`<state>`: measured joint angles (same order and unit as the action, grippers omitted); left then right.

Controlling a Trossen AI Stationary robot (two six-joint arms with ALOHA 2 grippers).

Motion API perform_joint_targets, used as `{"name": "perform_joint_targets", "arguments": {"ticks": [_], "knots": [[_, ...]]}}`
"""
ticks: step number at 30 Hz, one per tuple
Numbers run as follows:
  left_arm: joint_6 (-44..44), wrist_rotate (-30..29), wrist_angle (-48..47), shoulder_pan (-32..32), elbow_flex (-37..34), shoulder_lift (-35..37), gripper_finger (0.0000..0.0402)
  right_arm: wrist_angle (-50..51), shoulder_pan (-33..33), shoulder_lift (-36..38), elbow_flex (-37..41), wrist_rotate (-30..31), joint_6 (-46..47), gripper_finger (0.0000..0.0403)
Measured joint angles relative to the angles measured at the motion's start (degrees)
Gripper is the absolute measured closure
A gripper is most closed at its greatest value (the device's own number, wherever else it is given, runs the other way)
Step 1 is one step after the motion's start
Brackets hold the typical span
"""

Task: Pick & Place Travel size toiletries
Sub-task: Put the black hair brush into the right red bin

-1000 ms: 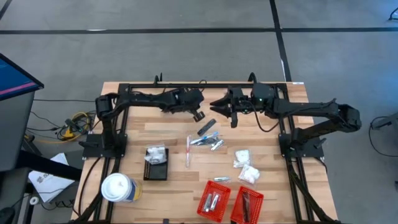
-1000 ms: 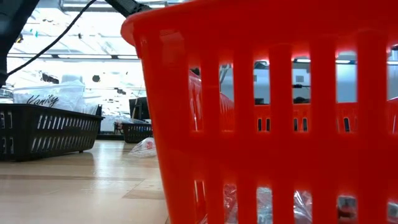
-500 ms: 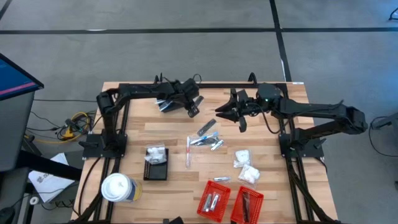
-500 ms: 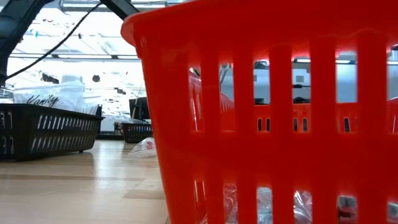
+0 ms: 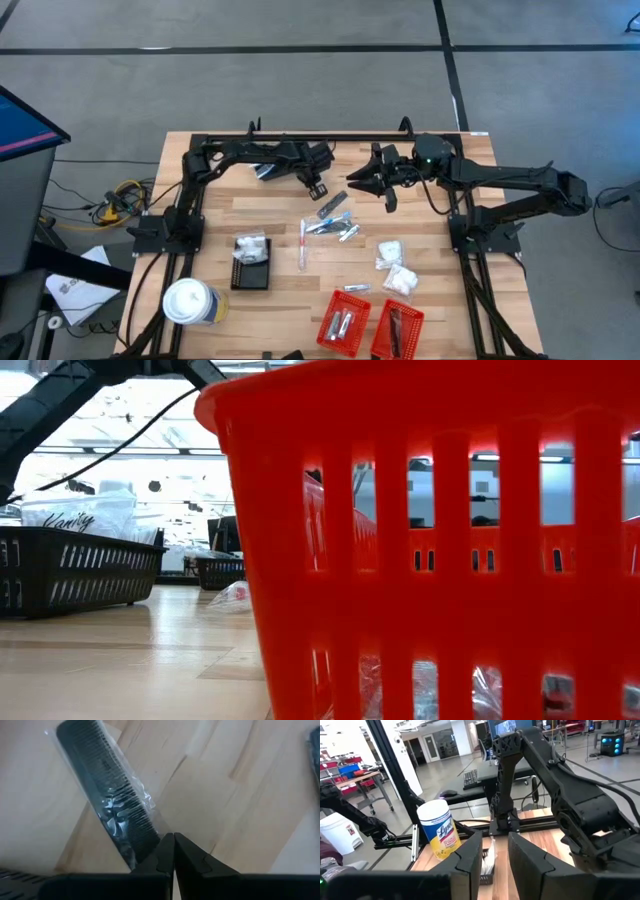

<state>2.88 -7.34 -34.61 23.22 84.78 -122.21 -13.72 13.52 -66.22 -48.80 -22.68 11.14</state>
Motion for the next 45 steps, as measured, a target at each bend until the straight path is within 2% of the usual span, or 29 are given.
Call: {"name": "perform_joint_targets", "arguments": {"ticks": [7,21,25,27,30,34,38,41,45], "knots": [[0.1,-0.8,-0.7,-2.3,0.0,-0.1,0.0400,0.0,0.0,0.0,0.0,0.0,-0.6,0.0315],[1.9,-0.9,-8.5,-14.1,0.0,0.5,0.0400,1.0,0.0,0.0,0.0,0.0,-0.6,0.0315],[2.0,-8.1,-9.2,-17.9,-1.2,2.2,0.0400,1.4,0.0,0.0,0.0,0.0,-0.6,0.0315],[2.3,-11.1,-6.6,-19.4,-2.7,5.0,0.0401,1.6,0.0,0.0,0.0,0.0,-0.6,0.0315],[4.1,-11.9,-1.6,-20.3,-6.3,11.6,0.0401,2.3,0.1,0.0,0.0,0.0,-1.2,0.0315],[8.2,-12.0,6.1,-20.6,-16.4,20.1,0.0401,4.0,0.5,0.0,0.0,0.0,-3.8,0.0315],[12.2,-11.7,22.3,-19.9,-28.6,28.6,0.0401,5.4,0.5,0.0,0.1,0.0,-5.1,0.0315],[13.7,-10.2,28.3,-18.1,-34.5,30.7,0.0401,5.4,0.5,0.0,0.0,0.0,-5.1,0.0315],[14.1,-10.3,29.2,-15.8,-36.3,31.0,0.0401,4.7,0.5,0.0,0.0,0.0,-6.5,0.0315]]}}
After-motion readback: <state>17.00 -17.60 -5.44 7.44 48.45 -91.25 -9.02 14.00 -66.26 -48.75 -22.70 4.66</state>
